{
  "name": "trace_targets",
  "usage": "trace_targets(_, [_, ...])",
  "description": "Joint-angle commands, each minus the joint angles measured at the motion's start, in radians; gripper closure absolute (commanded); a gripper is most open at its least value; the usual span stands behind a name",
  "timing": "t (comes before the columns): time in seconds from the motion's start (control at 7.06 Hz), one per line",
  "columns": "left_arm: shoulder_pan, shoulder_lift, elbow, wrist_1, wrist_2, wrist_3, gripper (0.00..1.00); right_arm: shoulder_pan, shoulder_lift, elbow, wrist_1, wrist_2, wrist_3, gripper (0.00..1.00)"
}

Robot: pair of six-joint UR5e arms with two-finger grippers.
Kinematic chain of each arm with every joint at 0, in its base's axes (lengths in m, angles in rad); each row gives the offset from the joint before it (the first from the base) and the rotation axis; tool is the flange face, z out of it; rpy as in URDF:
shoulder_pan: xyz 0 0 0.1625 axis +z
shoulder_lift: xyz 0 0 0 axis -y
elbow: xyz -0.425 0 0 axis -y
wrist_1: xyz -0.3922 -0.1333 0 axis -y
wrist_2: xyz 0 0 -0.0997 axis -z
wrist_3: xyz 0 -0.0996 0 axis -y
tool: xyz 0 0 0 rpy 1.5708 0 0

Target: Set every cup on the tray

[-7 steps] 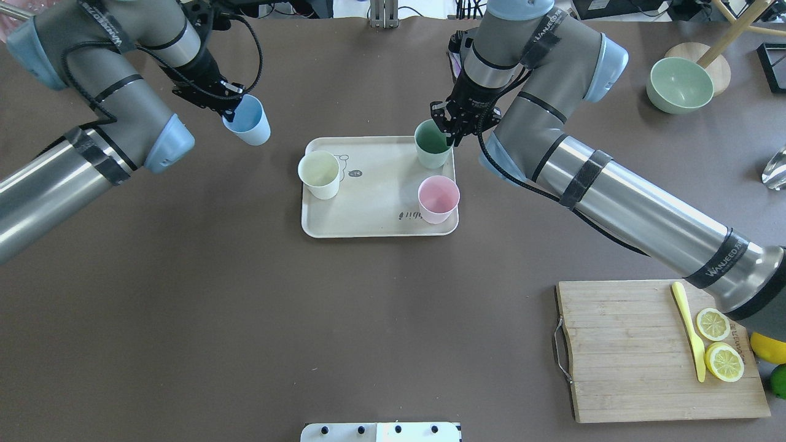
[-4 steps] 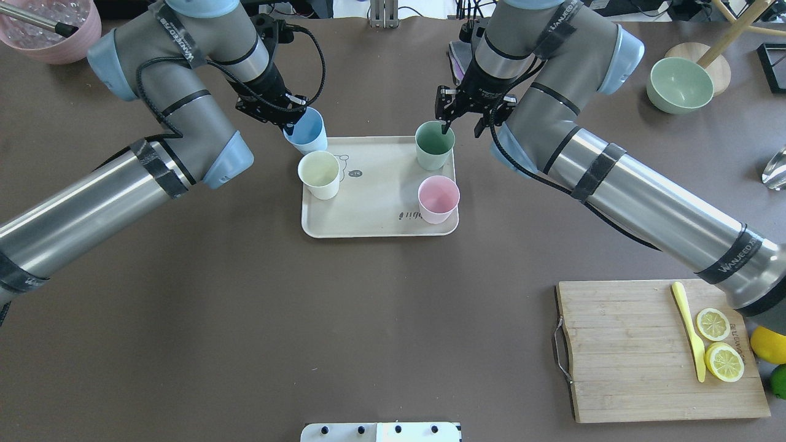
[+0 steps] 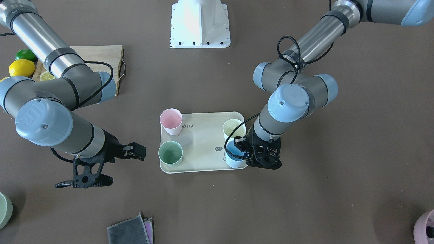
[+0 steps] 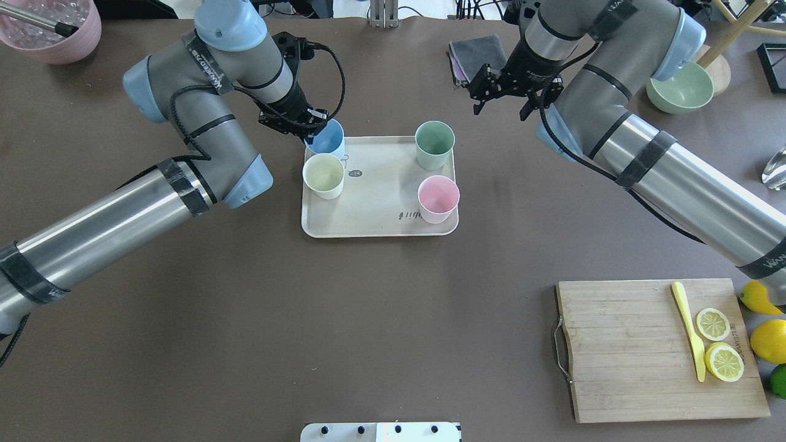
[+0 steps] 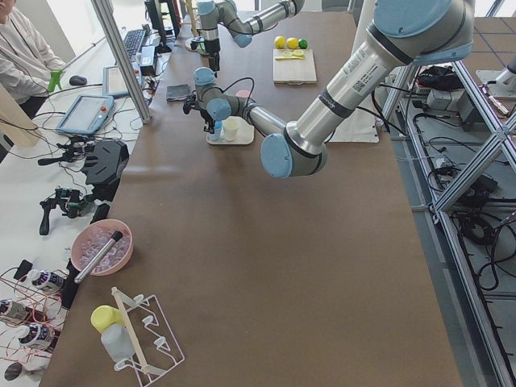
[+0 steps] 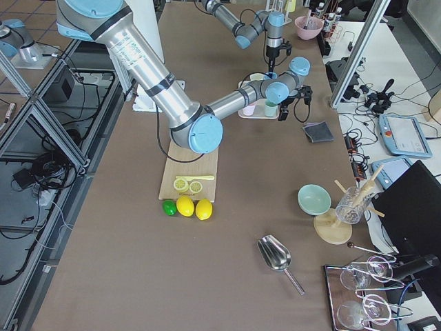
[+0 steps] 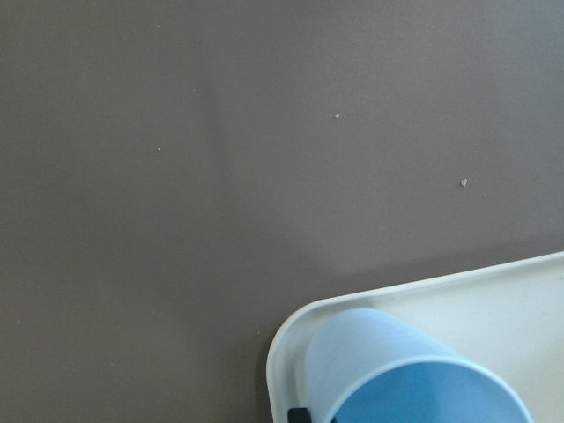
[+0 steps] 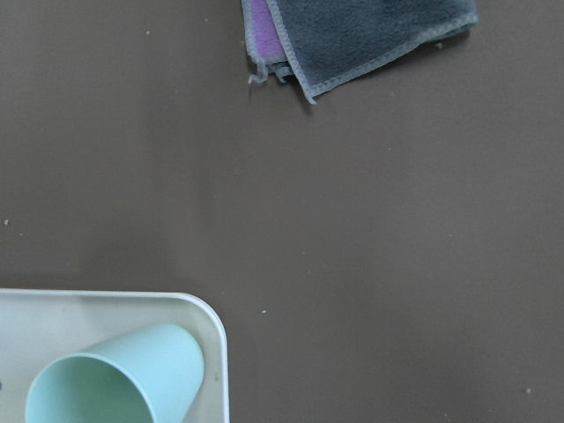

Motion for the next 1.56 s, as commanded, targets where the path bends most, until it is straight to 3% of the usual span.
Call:
trace_targets(0.0, [-0.047, -0.006, -0.009, 0.003, -0.012, 0.010, 0.02, 0.042, -0.032, 0.007, -0.005, 0.012, -0.058, 0.00])
trace_targets(0.28, [-0.179, 0.073, -0.057, 0.050, -0.160, 0.148, 0.02, 0.134, -0.110, 0.010, -0.009, 0.044, -0.211, 0.00])
trace_targets(0.57, [-0.325, 0.249, -0.175, 0.126, -0.165, 0.400, 0.02, 0.229, -0.193, 0.002, -0.009, 0.032, -0.425, 0.00])
trace_targets(0.85, [-0.474, 0.364, -0.168, 0.162, -0.182, 0.711, 0.02, 0.347, -0.249, -0.001, -0.099, 0.026, -0.665, 0.00])
trace_targets(1.13, [-0.519, 0.510, -0.180, 0.153, -0.187, 0.835, 0.02, 0.426, -0.319, -0.007, -0.115, 0.006, -0.833, 0.00])
trace_targets(1.42, [-0.552, 0.573, -0.198, 0.162, -0.187, 0.835, 0.02, 0.463, -0.364, -0.007, -0.117, 0.004, -0.925, 0.00])
